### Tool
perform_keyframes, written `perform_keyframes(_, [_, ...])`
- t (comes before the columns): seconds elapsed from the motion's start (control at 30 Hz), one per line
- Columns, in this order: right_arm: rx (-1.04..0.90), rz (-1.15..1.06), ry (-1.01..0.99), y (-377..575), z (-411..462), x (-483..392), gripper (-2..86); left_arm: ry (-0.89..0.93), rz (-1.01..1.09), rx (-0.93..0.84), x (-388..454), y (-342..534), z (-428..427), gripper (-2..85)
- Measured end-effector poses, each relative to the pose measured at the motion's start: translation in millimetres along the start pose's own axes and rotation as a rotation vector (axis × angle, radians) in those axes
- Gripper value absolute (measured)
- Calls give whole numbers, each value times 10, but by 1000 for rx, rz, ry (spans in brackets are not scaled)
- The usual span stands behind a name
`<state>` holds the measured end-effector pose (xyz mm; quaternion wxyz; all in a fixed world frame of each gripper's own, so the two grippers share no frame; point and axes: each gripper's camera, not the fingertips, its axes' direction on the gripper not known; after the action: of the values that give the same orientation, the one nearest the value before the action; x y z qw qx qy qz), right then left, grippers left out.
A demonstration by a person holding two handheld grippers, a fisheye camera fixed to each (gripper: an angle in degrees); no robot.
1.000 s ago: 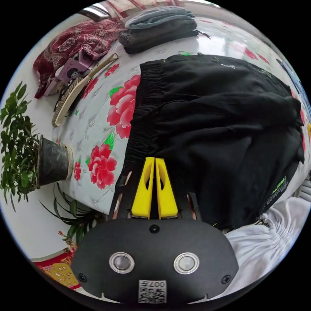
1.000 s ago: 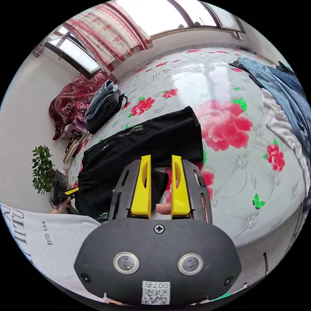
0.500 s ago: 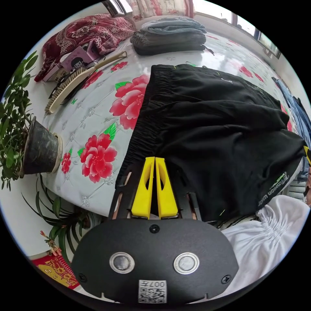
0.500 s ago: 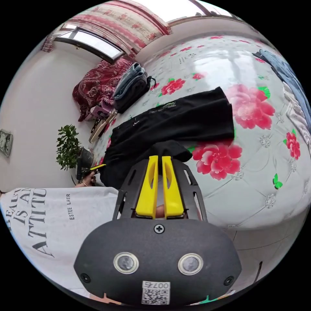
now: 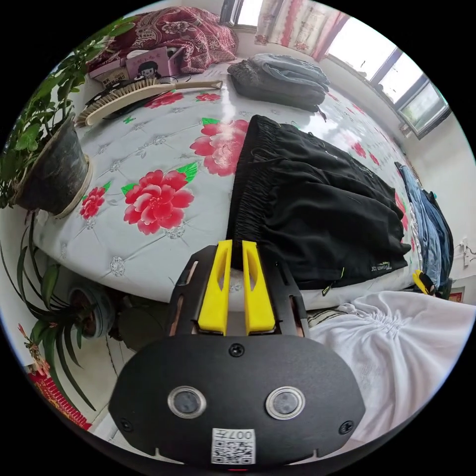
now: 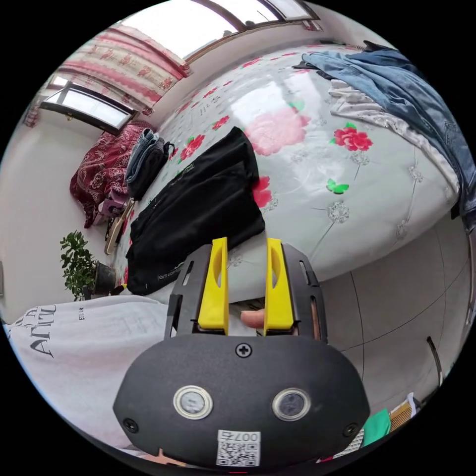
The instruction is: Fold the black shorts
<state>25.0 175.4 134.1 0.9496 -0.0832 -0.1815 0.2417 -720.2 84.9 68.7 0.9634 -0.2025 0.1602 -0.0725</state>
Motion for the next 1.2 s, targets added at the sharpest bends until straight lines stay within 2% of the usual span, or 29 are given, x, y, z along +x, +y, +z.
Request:
perform_keyframes(0.2, [37,-70,139,-151,120,-117,65,-79,115,-59,50,-66,1,97])
perform_keyframes(0.3, [-25,-83,135,-286,298,-166,52,-158,183,-39,78,-53,-44,98])
perform_keyframes(0.4, [-82,-123,232,-279,349,-300,25,-141,237,-73,-3,-88,-145,72])
perform_keyframes(0.47, [-207,-208,145,-255,264,-370,8,-84,247,-99,-114,-146,-256,41])
perform_keyframes(0.5, [-194,-230,118,-230,165,-389,5,-28,214,-100,-248,-187,-361,22])
perform_keyframes(0.6, [-27,-262,-59,-138,-641,-384,0,177,108,-33,-674,-272,-768,5])
perform_keyframes(0.67, [126,-294,-282,-76,-1425,-348,-2,328,77,39,-903,-317,-1060,1])
perform_keyframes(0.77, [304,-383,-404,65,-2161,-360,-3,479,63,163,-1171,-386,-1482,-2])
perform_keyframes(0.83, [265,-376,-386,86,-2242,-327,-3,554,24,217,-1341,-404,-1615,-2])
perform_keyframes(0.87, [184,-355,-349,94,-2162,-300,-3,558,10,215,-1379,-401,-1612,-2])
perform_keyframes(0.93, [138,-332,-341,180,-2073,-240,-3,547,-46,160,-1507,-345,-1524,0])
perform_keyframes(1.13, [228,-169,-663,386,-2076,160,-3,586,-53,36,-1642,-192,-1468,4])
perform_keyframes(1.2, [234,-158,-696,324,-2088,180,-3,624,-66,47,-1706,-244,-1526,6])
